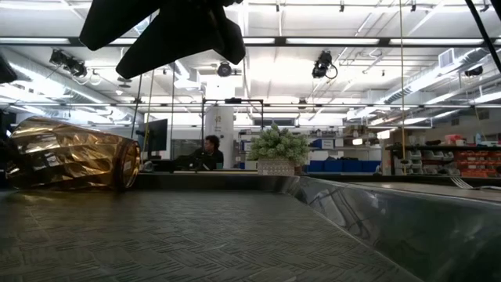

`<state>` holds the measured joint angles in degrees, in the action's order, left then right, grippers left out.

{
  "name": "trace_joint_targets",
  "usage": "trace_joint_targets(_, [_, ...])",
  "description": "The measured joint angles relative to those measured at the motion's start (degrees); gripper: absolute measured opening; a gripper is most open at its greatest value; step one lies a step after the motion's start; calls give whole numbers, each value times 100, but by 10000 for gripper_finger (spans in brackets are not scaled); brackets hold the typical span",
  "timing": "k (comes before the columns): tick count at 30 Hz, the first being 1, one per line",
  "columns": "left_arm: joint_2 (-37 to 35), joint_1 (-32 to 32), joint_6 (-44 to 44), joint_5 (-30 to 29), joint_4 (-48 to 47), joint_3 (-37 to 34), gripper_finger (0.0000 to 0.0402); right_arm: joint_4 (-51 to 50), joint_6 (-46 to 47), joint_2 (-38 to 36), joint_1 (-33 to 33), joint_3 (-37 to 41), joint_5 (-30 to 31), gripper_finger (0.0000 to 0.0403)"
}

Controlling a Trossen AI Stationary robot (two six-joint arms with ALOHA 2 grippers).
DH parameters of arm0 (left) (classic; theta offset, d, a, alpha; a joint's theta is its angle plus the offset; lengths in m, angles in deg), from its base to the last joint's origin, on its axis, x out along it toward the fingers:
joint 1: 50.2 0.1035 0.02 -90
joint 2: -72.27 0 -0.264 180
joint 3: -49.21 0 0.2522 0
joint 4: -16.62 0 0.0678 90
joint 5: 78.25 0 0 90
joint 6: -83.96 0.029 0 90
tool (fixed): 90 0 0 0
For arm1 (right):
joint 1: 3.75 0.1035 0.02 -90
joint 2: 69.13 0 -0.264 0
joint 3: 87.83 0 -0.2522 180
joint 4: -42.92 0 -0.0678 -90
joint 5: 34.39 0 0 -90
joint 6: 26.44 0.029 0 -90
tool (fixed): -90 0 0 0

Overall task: Pick and place plate/cup/fork/spoon on tray
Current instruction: Put the brown cup on the black serving tray

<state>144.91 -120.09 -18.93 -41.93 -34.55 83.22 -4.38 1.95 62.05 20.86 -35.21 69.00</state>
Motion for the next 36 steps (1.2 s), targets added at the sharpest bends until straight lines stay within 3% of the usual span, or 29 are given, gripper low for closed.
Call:
trace_joint_targets(3, [0,0,741,-282,840,-181,309,-2,-1,0,-37,0,-28,160])
trace_joint_targets(7, [0,-9,2214,-220,2211,-349,309,-2,-1,2,-80,0,-109,160])
trace_joint_targets(11, [2,-9,3063,-207,2893,-375,309,0,-1,2,-86,0,-103,160])
trace_joint_targets(16, [4,-4,3205,-460,2967,-375,309,0,-3,2,-84,0,-103,160])
trace_joint_targets(25, [4,101,3233,-1453,2952,-375,309,4,-1,2,-95,0,-85,160])
trace_joint_targets(31, [7,433,3784,-764,2906,-373,309,4,24,2,-95,0,-90,160])
trace_joint_targets(36, [7,755,3979,71,1778,33,309,3,38,2,-95,0,-107,160])
